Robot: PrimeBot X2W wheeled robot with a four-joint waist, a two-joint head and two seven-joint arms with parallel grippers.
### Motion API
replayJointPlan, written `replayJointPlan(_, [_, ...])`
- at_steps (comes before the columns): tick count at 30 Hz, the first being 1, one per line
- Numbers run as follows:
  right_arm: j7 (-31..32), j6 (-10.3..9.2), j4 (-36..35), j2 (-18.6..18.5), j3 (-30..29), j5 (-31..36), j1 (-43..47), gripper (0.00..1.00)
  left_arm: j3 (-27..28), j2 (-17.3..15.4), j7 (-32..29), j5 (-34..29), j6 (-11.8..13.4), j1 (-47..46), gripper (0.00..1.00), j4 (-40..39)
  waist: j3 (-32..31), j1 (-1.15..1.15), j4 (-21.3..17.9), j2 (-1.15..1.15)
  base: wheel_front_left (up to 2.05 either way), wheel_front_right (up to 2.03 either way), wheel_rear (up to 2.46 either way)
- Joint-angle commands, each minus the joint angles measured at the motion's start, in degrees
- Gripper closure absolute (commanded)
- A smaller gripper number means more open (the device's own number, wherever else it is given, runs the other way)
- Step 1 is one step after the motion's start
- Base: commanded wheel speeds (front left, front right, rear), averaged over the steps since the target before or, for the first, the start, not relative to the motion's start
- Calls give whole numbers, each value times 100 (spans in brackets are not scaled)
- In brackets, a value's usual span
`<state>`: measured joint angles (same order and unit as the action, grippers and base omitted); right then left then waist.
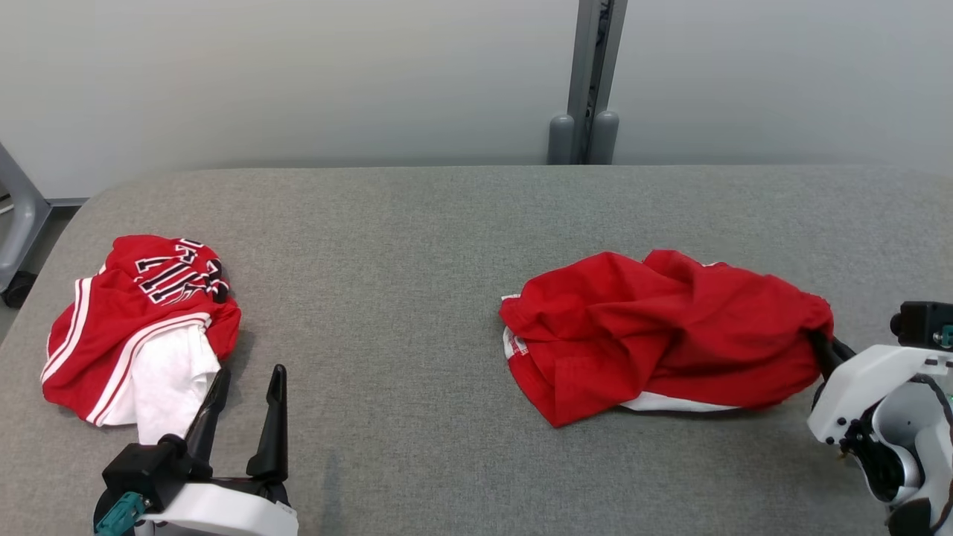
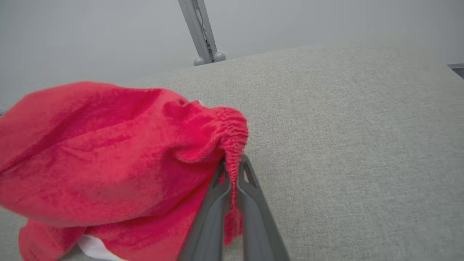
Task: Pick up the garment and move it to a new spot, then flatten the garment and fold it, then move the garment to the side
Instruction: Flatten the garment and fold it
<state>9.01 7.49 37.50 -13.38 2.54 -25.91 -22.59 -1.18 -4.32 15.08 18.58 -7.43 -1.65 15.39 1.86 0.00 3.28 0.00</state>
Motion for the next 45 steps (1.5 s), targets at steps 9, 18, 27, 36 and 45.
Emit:
replayJointPlan(9, [311,1,-66,274,-621,677,422,56,-53,-27,13,43,-10,-108,0,7,48,0,-145,0,0,0,0])
replayJointPlan(18, [158,1,-126,512,-675,831,621,0,-100,-51,13,43,-10,-102,0,30,6,0,-260,0,0,0,0])
replayJointPlan(27, [-334,1,-1108,627,-456,636,972,0,-370,-153,13,100,-10,-173,0,-108,0,0,-457,0,0,0,0])
replayJointPlan(36, [-637,1,-1852,739,-289,649,1307,0,-560,-238,12,146,-10,-194,0,-199,65,0,-704,0,0,0,0])
replayJointPlan(45, [-883,1,-2248,800,-213,667,1510,0,-2204,-611,-1004,1087,-10,-601,0,222,181,0,-981,0,0,0,0])
